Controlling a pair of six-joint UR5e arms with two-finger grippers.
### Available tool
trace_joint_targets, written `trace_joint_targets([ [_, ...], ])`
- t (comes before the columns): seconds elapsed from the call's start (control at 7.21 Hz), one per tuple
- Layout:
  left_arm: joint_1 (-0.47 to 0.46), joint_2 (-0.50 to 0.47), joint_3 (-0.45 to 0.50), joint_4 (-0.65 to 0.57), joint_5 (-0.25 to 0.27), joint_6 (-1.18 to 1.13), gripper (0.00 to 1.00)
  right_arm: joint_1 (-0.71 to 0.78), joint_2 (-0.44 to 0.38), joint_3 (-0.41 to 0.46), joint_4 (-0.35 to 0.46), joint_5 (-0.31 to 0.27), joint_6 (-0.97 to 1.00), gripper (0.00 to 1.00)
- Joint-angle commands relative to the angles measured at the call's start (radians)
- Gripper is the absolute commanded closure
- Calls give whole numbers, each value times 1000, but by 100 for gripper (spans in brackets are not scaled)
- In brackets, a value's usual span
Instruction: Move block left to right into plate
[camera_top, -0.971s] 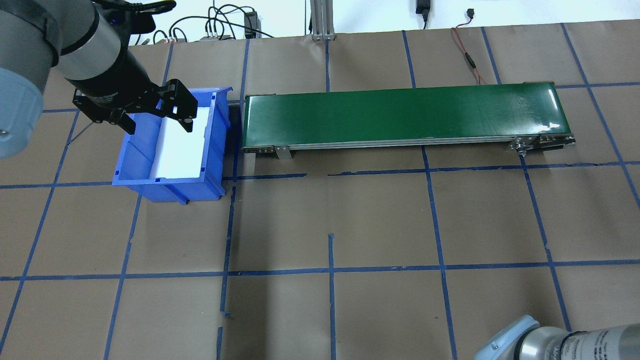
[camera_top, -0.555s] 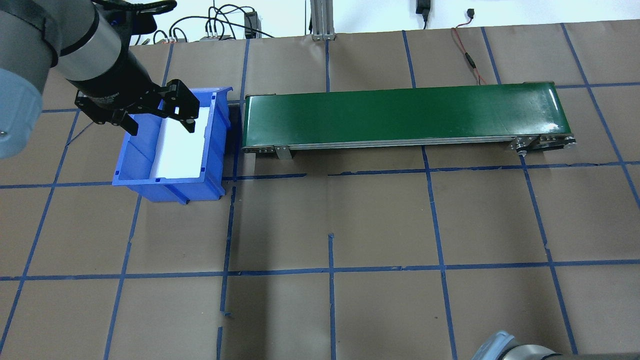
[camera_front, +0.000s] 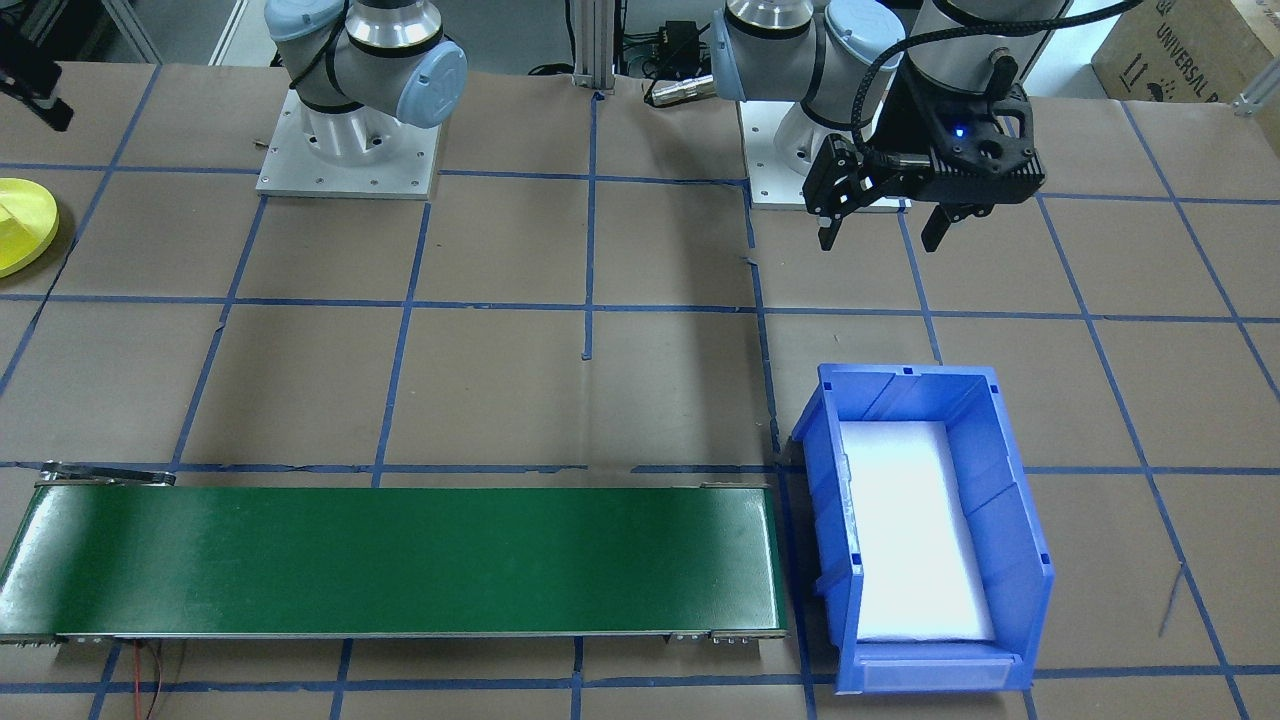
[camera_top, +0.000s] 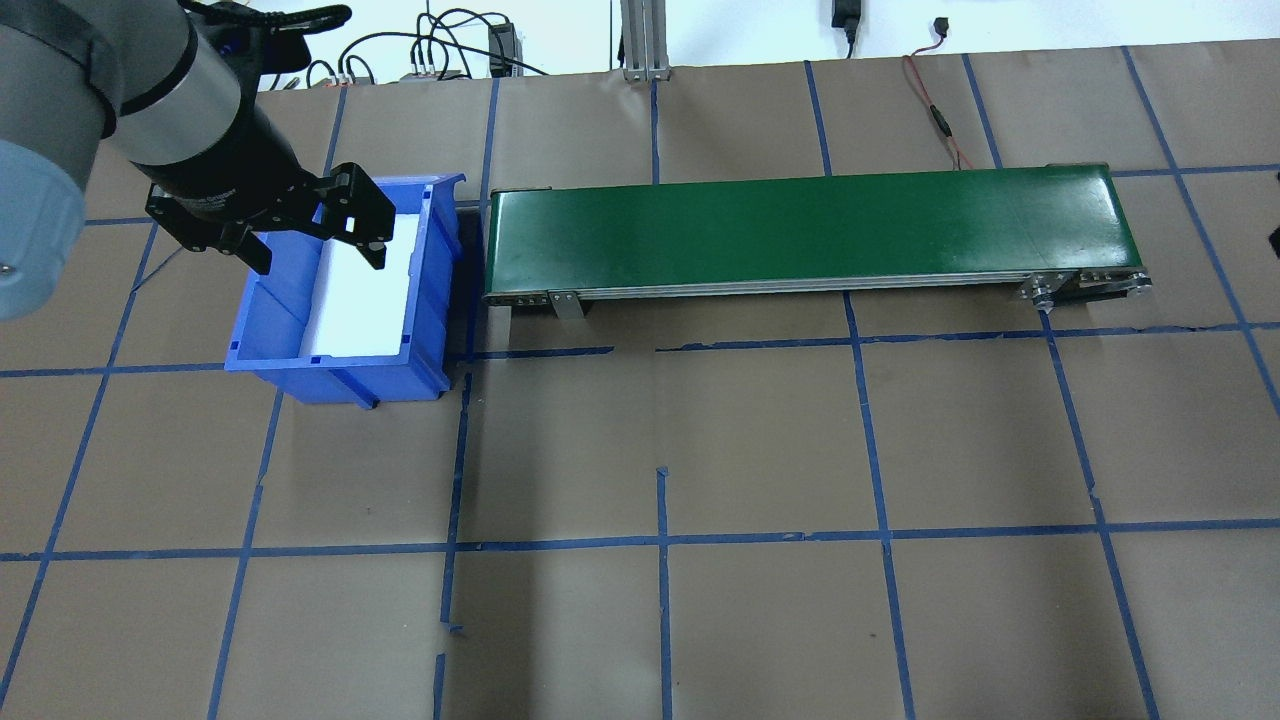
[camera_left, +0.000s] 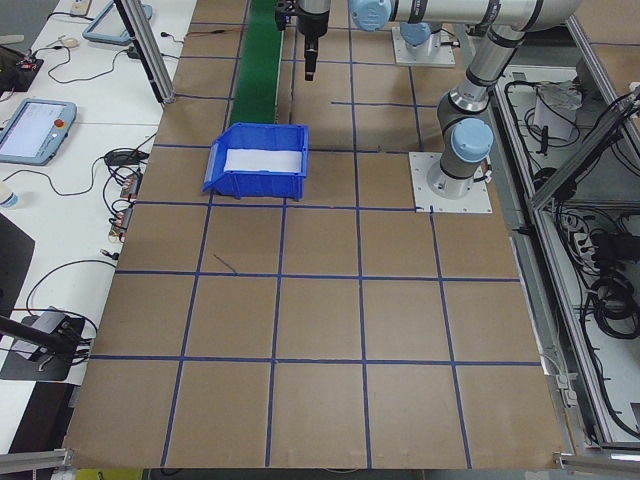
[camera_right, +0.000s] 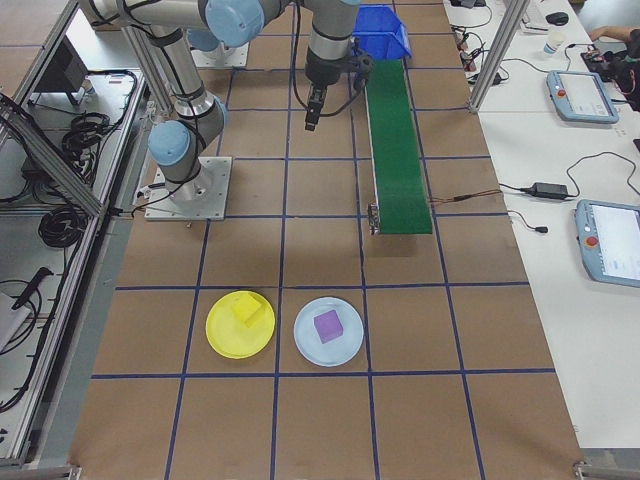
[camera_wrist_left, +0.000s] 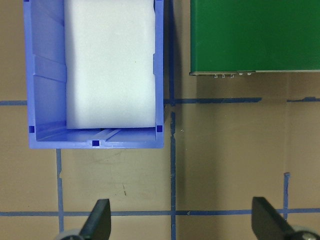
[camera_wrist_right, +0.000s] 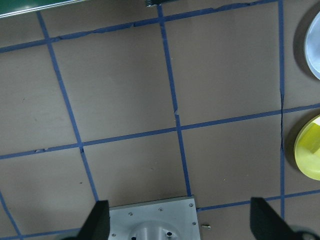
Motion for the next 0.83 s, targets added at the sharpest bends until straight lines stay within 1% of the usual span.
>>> trace_joint_targets([
  [0.0, 1, 0, -3, 0, -2, 0, 0, 200, -21, -8, 23, 105, 204, 0],
  [0.14, 1, 2, -5, 0, -2, 0, 0, 316, -9, -7, 10, 127, 310, 0],
  [0.28, -1, 2, -5, 0, -2, -2, 0, 404, -4, 1, -32, 121, 389, 0],
  [0.42, -1, 2, -5, 0, -2, -7, 0, 438, -6, 15, -127, 115, 397, 0],
  [0.55, -1, 2, -5, 0, -2, -7, 0, 428, -6, 21, -147, 112, 385, 0],
  [0.69, -1, 2, -5, 0, -2, -7, 0, 432, -3, 24, -271, 113, 393, 0],
])
